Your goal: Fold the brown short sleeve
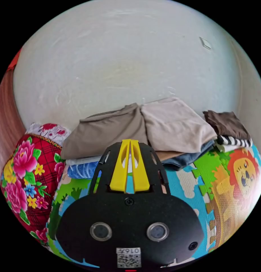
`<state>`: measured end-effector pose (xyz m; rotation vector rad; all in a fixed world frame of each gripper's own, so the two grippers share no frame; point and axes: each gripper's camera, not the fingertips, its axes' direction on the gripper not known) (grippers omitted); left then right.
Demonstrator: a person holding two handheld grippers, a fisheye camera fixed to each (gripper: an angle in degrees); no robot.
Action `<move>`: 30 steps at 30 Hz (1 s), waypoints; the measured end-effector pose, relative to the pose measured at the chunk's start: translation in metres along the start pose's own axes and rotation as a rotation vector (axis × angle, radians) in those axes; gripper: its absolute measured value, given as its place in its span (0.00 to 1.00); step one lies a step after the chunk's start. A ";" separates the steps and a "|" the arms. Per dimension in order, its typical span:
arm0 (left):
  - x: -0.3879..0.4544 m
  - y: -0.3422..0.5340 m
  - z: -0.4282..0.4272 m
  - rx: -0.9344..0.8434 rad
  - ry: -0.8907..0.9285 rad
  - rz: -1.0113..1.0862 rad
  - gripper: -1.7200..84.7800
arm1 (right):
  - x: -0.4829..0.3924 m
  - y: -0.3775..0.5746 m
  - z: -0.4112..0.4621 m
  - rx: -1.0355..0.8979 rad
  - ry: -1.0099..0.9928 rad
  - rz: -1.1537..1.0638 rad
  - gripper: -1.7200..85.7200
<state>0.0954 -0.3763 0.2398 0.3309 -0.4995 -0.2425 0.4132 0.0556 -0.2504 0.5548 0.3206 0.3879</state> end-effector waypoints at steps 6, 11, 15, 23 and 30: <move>-0.056 -0.017 0.020 -0.018 0.043 -0.048 0.08 | -0.026 0.006 0.015 0.209 -0.182 0.127 0.06; -0.070 -0.025 0.049 -0.066 -0.052 -0.014 0.15 | -0.040 0.014 0.007 0.136 -0.001 -0.086 0.03; -0.089 -0.012 0.066 -0.079 -0.014 -0.026 0.06 | -0.027 0.020 -0.032 0.232 0.031 -0.066 0.03; -0.126 0.015 -0.027 0.036 0.103 0.110 0.01 | -0.002 0.027 -0.055 0.300 -0.162 0.132 0.02; -0.127 0.136 -0.189 0.178 0.463 0.269 0.01 | -0.072 -0.002 -0.100 0.303 -0.194 0.086 0.02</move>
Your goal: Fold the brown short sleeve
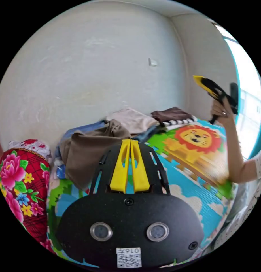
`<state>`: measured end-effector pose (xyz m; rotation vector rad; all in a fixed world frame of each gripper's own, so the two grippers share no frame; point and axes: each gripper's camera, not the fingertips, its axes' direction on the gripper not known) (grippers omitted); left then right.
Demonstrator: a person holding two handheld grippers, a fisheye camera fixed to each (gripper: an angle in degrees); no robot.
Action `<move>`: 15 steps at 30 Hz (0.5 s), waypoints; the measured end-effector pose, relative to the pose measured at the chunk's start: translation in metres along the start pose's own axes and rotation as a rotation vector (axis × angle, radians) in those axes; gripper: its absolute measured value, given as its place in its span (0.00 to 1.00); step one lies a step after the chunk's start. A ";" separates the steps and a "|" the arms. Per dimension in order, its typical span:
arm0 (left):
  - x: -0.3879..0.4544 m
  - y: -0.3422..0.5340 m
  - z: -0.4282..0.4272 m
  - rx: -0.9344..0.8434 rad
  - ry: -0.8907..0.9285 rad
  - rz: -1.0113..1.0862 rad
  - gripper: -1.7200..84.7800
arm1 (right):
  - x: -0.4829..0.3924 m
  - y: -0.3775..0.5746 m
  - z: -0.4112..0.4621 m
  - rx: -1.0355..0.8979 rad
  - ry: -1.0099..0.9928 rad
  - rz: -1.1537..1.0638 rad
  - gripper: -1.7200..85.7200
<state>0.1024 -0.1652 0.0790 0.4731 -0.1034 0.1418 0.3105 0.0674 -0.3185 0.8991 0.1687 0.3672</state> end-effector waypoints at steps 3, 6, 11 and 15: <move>0.047 0.039 -0.036 -0.018 0.108 -0.006 0.01 | -0.051 -0.013 0.001 -0.105 -0.045 -0.083 0.02; 0.090 0.073 -0.063 0.002 0.171 0.004 0.01 | -0.099 -0.002 0.027 -0.370 -0.075 -0.200 0.03; 0.142 0.118 -0.103 0.053 0.356 -0.056 0.01 | -0.151 0.083 0.076 -0.794 -0.037 -0.293 0.10; 0.163 0.159 -0.116 -0.060 0.471 -0.120 0.01 | -0.163 0.147 0.111 -0.992 -0.026 -0.224 0.15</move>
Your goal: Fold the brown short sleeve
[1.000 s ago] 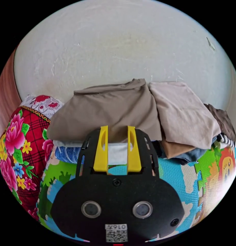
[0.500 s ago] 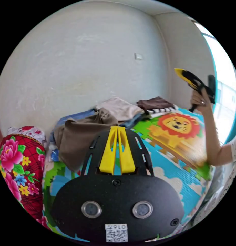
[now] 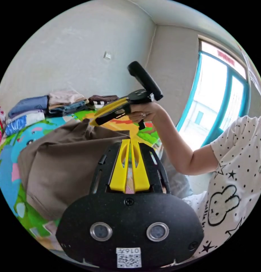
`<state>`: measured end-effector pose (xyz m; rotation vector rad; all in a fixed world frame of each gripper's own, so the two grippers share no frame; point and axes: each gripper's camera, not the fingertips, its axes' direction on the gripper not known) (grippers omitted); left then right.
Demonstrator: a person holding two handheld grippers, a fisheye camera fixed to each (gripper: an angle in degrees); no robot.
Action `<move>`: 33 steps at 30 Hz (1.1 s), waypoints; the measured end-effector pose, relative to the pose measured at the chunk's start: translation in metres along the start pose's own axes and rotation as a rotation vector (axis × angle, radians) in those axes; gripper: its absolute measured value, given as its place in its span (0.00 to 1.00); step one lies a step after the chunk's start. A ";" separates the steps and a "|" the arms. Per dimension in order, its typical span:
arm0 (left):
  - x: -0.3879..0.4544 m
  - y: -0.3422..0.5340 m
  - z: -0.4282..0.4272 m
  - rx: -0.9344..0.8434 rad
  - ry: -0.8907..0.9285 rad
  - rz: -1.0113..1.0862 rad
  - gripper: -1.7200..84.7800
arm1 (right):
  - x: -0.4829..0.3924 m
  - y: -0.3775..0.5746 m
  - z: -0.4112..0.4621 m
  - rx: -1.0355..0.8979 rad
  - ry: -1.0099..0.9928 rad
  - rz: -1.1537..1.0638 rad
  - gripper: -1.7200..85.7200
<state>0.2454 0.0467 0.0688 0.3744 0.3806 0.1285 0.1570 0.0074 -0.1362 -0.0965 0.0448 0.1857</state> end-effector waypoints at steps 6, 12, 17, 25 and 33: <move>-0.004 0.039 -0.035 -0.005 -0.144 -0.117 0.01 | -0.012 -0.029 0.053 -0.080 -0.012 0.121 0.05; -0.029 0.066 -0.089 -0.027 -0.602 -0.249 0.04 | -0.038 0.017 -0.019 0.286 -0.025 0.164 0.03; -0.059 0.083 -0.109 -0.046 -0.712 -0.372 0.09 | -0.038 0.087 -0.047 0.354 0.029 0.318 0.03; -0.049 0.096 -0.082 -0.048 -0.445 -0.244 0.02 | -0.054 0.136 -0.037 0.139 0.298 0.521 0.05; -0.022 0.112 -0.088 -0.015 -0.289 -0.115 0.01 | -0.171 0.071 -0.012 0.361 -0.071 -0.034 0.15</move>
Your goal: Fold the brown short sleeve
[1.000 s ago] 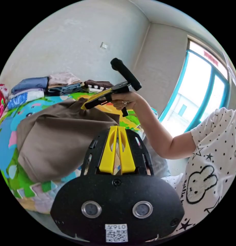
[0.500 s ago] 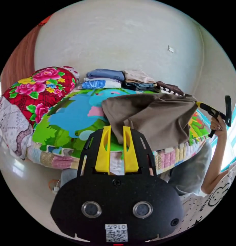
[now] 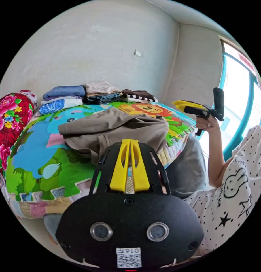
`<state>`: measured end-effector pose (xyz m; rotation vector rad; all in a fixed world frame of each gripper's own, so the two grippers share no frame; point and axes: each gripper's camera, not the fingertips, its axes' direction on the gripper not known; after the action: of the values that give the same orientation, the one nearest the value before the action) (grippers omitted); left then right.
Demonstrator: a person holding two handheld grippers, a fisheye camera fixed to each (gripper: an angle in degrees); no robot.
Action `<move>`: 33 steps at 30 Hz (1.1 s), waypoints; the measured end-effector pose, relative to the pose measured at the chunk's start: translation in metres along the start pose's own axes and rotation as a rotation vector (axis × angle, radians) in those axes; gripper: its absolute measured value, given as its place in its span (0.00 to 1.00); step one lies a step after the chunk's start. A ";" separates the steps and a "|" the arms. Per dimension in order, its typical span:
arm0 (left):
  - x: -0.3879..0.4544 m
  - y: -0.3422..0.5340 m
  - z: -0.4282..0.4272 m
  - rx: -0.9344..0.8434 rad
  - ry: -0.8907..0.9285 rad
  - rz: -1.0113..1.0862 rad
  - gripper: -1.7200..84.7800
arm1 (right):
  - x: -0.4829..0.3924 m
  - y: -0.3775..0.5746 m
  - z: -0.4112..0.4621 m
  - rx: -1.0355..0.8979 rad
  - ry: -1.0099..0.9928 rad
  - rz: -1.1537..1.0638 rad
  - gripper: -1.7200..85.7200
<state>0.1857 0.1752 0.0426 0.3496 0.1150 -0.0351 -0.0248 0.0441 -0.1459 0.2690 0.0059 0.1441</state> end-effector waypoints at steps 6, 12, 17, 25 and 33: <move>-0.004 0.021 -0.024 0.018 -0.223 -0.061 0.01 | -0.075 -0.033 0.121 -0.229 -0.081 -0.059 0.16; -0.017 0.041 -0.037 0.000 -0.360 -0.138 0.06 | -0.105 -0.026 0.130 -0.268 -0.020 -0.087 0.04; -0.035 0.043 -0.034 0.068 -0.254 -0.200 0.15 | -0.104 -0.009 0.065 -0.092 -0.131 -0.128 0.03; -0.026 0.017 0.011 0.011 -0.074 -0.086 0.04 | -0.123 0.039 0.000 0.003 -0.106 -0.267 0.02; -0.010 0.029 -0.020 0.069 0.044 0.007 0.08 | -0.113 0.082 -0.041 0.037 -0.024 -0.166 0.02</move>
<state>0.1750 0.2099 0.0348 0.4201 0.1566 -0.0241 -0.1495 0.1166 -0.1655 0.3060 0.0066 -0.0240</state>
